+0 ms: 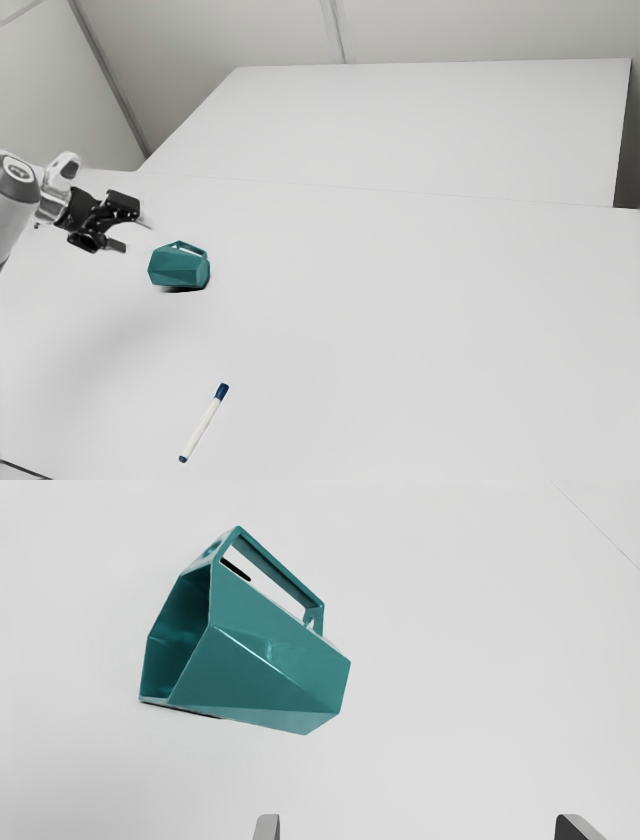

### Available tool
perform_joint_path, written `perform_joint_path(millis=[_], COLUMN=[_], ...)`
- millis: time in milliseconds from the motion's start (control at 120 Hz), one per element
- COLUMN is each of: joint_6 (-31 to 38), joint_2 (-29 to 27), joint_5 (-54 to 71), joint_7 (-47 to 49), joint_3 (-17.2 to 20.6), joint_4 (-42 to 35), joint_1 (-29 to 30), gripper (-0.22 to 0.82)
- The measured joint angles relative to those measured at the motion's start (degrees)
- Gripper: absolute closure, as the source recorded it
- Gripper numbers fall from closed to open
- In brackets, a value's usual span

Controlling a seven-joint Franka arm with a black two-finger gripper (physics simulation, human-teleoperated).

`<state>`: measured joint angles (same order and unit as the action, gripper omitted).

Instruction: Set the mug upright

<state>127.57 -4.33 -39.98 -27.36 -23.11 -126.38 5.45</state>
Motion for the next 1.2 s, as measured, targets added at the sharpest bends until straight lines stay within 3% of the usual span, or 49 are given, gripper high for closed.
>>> perform_joint_path(millis=[208,383,717,1100,1200], joint_6=[-0.3,-1.4,-2.6,-2.9,-2.9], joint_2=[8.0,15.8,18.0,21.5,21.3], joint_5=[-13.5,-23.9,-31.1,-32.4,-32.4], joint_7=[-16.5,-30.1,-49.8,-63.9,-66.3], joint_3=[0.0,0.0,0.5,2.0,2.1], joint_4=[1.1,4.5,2.7,4.0,4.1], joint_1=[9.0,6.3,6.0,5.8,5.8], gripper=[0.00,0.00,0.00,0.01,0.11])
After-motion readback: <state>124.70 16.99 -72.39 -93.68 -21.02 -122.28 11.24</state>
